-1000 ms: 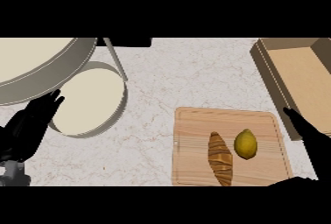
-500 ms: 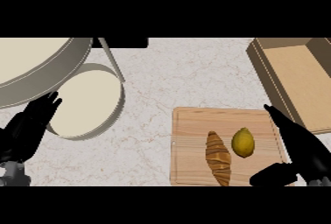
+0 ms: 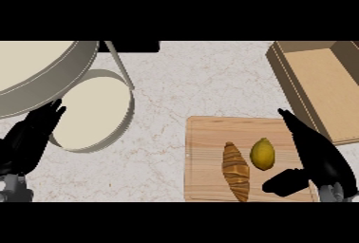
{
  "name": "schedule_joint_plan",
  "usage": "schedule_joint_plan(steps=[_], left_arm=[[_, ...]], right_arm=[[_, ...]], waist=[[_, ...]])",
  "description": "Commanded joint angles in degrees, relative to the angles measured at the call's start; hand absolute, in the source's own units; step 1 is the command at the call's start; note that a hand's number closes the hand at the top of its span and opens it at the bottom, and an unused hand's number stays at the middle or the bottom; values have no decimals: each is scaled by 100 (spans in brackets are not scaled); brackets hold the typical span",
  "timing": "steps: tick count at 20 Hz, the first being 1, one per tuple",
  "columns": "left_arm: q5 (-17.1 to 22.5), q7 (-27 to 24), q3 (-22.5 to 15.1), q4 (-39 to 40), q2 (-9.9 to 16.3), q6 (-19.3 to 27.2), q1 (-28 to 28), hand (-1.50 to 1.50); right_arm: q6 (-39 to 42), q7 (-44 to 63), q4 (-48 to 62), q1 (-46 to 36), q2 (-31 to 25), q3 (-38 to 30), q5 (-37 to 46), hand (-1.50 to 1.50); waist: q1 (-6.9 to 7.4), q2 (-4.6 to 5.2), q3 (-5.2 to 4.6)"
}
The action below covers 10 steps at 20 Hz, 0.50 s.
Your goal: Pick the lemon from the cutting board and place it in the cardboard box
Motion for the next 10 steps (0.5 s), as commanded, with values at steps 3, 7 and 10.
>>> schedule_joint_plan(steps=[3,7,10], left_arm=[[-341,-38,-182,-61,-298,58,77,0],[-43,-74,162,-17,-132,-303,138,0],[-268,-72,29,99,-289,-159,-41,0]], right_arm=[[312,309,379,-249,548,223,640,-150],[609,644,221,-163,650,108,664,-150],[755,702,533,-499,936,164,795,-150]], waist=[[6,1,1],[-6,-4,-1],[5,1,-1]])
